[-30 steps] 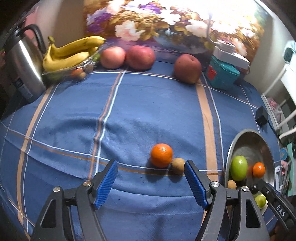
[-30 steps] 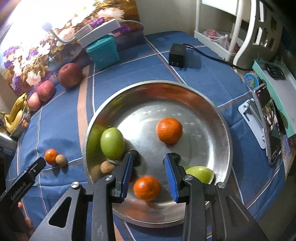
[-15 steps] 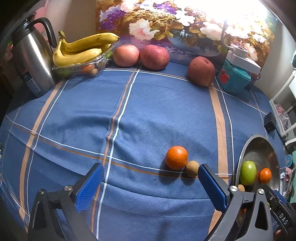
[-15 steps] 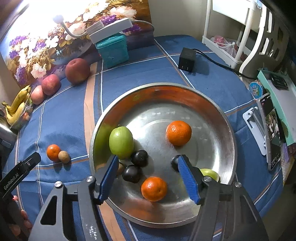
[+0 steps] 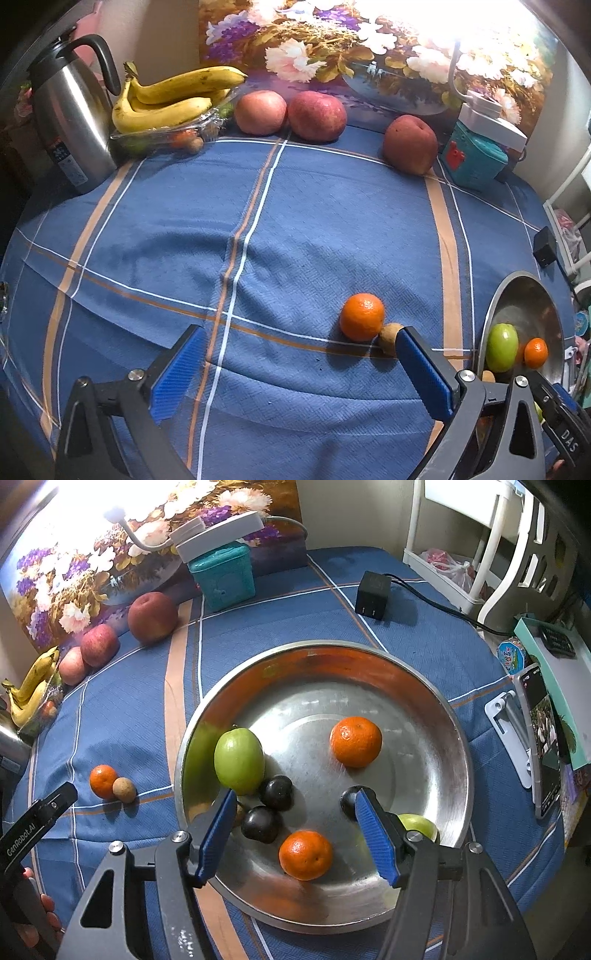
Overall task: Organize fruits
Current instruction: 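Move the left tool to the tangerine while the right tool approaches the other brown kiwi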
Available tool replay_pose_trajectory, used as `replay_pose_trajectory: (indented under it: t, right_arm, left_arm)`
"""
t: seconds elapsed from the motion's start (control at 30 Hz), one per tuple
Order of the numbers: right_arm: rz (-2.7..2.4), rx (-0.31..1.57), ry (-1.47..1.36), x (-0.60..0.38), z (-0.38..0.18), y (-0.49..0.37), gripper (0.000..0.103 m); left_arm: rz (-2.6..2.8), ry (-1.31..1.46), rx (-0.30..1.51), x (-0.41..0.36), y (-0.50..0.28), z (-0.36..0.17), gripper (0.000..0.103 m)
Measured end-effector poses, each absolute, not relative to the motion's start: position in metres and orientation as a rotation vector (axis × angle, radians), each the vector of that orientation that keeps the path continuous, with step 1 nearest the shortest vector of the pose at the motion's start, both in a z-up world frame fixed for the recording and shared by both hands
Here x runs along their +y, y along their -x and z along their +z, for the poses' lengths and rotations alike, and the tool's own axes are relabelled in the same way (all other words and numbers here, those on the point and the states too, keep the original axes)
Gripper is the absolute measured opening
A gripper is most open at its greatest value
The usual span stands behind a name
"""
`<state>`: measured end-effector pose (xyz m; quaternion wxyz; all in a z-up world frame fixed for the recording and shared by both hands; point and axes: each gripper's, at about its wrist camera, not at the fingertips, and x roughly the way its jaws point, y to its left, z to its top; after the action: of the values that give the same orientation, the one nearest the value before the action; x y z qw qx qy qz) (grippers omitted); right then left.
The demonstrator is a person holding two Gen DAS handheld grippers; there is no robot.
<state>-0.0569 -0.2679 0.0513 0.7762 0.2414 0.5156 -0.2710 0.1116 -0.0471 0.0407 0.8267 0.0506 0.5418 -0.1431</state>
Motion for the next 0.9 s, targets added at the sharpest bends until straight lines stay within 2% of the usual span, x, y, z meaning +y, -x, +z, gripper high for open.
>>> replay_pose_trajectory:
  t: [0.1, 0.23, 0.33, 0.9]
  right_arm:
    - [-0.584, 1.108, -0.515, -0.2671, 0.0512, 0.0569, 0.080]
    - [-0.577, 1.096, -0.500, -0.2649, 0.0524, 0.0559, 0.081]
    - [-0.579, 1.091, -0.482, -0.2638, 0.0523, 0.0559, 0.091]
    - [-0.570, 1.053, -0.457, -0.2583, 0.0581, 0.0534, 0.092]
  left_arm:
    - [-0.299, -0.110, 1.150, -0.0463, -0.1116, 0.0404, 0.103]
    - [-0.300, -0.113, 1.149, -0.0461, -0.1117, 0.0404, 0.103]
    - [-0.308, -0.112, 1.151, -0.0465, -0.1114, 0.0409, 0.103]
    - [-0.309, -0.157, 1.138, -0.0373, -0.1140, 0.0452, 0.103]
